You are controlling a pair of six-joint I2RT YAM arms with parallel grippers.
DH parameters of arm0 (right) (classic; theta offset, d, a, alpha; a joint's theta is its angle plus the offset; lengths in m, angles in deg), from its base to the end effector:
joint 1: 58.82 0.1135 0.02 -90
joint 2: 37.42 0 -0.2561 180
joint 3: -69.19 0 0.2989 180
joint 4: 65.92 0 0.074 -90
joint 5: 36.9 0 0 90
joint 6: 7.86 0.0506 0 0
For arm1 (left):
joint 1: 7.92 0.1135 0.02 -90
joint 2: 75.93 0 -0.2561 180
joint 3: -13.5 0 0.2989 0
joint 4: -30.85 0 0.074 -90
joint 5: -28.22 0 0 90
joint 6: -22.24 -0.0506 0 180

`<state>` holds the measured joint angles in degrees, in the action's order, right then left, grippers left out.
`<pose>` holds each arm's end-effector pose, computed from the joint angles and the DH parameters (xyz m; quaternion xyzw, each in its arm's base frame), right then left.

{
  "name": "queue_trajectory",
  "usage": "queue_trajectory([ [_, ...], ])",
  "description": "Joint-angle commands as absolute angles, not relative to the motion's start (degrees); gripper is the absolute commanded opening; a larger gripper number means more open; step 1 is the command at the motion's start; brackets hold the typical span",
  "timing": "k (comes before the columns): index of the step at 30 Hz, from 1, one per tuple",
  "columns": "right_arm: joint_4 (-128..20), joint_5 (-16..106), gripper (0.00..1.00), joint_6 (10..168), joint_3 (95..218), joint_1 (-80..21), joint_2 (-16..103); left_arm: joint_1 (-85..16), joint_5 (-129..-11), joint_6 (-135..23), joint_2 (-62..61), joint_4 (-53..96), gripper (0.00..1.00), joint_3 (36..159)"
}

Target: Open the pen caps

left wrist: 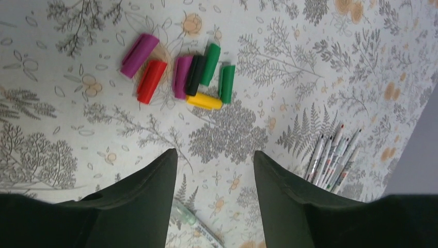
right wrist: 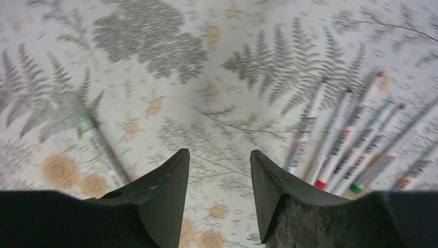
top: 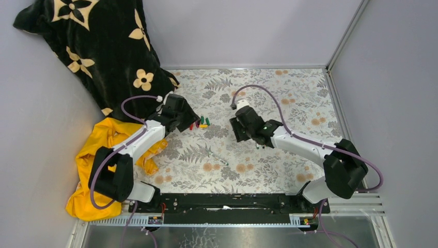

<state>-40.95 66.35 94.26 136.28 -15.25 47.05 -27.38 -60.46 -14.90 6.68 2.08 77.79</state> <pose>0.2773 0.2478 0.1961 -0.2014 0.8873 0.0941 0.4041 0.3357 -0.1174 0.1823 -0.2715 0.8902 -0.2072 0.3016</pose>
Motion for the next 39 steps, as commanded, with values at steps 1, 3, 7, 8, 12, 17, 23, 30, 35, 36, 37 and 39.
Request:
queue_trajectory([
  [1,-39.26,62.15,0.55,92.51,140.82,-9.20,50.08,-27.61,-64.15,-13.67,1.82,2.88,0.65,74.71],
  [3,-38.67,62.51,0.55,92.74,141.95,-6.69,52.05,-27.60,-64.72,-13.73,-0.18,2.51,0.68,73.47],
  [7,-39.38,62.75,0.55,93.86,142.56,-3.65,54.96,-27.58,-64.77,-13.56,-4.07,1.60,0.72,70.76],
  [8,-39.84,62.30,0.55,94.17,142.48,-3.21,55.55,-27.59,-64.75,-13.49,-4.92,1.41,0.72,70.32],
  [12,-40.11,61.28,0.55,94.62,143.52,-1.17,58.77,-27.52,-64.61,-12.29,-8.08,0.89,0.73,68.08],
  [17,-39.74,61.72,0.55,94.66,145.45,1.50,63.00,-27.44,-63.85,-10.95,-11.53,0.71,0.73,66.21],
  [23,-40.43,61.83,0.55,95.16,146.18,2.65,65.64,-27.18,-63.23,-10.74,-13.22,0.22,0.73,65.37],
  [30,-40.62,61.96,0.51,95.40,146.52,3.14,68.31,-26.74,-62.57,-10.62,-14.05,0.12,0.73,64.55],
  [35,-40.45,61.48,0.38,95.68,146.36,3.14,69.65,-26.47,-62.46,-10.52,-13.85,0.48,0.73,64.29],
  [36,-40.45,61.34,0.32,95.79,146.22,3.16,69.74,-26.37,-62.43,-10.47,-13.76,0.61,0.73,64.20],
  [37,-40.53,61.31,0.25,95.92,145.98,3.14,69.80,-26.35,-62.42,-10.46,-13.60,0.80,0.73,64.11],
  [39,-41.00,61.28,0.13,96.27,145.23,3.14,69.38,-26.29,-62.42,-10.50,-13.17,1.11,0.73,63.96],
])
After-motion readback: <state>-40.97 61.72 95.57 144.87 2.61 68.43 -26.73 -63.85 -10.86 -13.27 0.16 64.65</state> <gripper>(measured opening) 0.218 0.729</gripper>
